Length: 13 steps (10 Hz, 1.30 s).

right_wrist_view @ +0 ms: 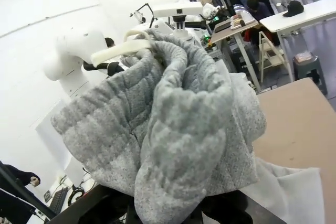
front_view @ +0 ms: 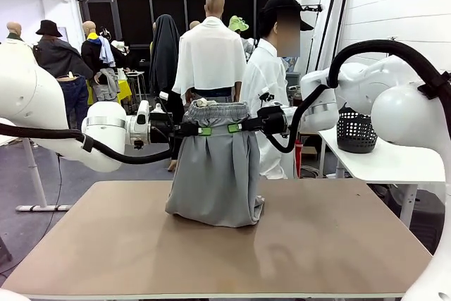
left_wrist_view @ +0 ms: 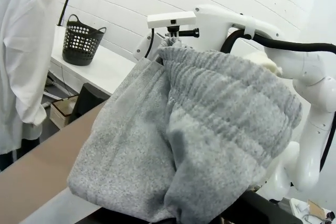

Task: Fold the training pants.
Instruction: Fold the Training pants in half.

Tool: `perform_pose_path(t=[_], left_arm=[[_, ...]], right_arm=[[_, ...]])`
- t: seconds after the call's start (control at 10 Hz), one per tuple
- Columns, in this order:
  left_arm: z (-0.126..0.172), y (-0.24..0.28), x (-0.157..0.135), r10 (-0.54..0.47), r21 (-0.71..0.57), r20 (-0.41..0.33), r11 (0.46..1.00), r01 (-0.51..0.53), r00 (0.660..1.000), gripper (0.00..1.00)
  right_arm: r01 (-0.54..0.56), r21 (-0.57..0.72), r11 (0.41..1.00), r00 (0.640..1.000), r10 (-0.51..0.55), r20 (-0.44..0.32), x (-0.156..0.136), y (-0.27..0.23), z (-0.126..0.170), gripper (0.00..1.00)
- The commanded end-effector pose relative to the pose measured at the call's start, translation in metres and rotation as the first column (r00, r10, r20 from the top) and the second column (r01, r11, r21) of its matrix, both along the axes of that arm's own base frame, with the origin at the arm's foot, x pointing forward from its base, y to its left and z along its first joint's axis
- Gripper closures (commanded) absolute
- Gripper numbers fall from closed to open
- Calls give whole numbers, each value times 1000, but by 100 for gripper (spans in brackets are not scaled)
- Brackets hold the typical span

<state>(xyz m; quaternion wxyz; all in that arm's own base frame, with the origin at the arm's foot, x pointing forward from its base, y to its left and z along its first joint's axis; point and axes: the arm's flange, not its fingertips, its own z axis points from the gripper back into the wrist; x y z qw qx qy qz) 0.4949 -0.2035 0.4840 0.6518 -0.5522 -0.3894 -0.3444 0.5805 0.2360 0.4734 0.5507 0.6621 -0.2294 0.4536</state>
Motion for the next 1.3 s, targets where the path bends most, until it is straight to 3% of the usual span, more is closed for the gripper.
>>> perform_pose_path(t=[0.0, 0.2, 0.4, 0.7, 0.9, 1.2], left_arm=[[-8, 1, -26, -21, -36, -79, 999, 18, 997, 100], [-19, 4, -50, 22, 14, -152, 1000, -21, 988, 100], [-26, 11, -67, 39, 19, -177, 999, -37, 983, 100], [-47, 6, -81, -16, 7, -201, 1000, 17, 979, 100], [-66, 11, -88, -35, -18, -242, 999, 31, 970, 100], [-90, 28, -111, -36, -31, -319, 999, 28, 947, 100]], right_arm=[[-66, 17, 998, 997, 66, -45, -21, -5, -7, 100], [-88, 2, 996, 995, 88, -43, -42, -7, -17, 100], [-99, -16, 995, 995, 98, -24, -64, -14, -28, 100], [-71, -30, 997, 997, 71, -9, -86, -19, -44, 100], [-66, -1, 998, 997, 66, -30, -93, -12, -68, 100], [-102, 41, 994, 986, 107, -128, -97, 1, -103, 100]])
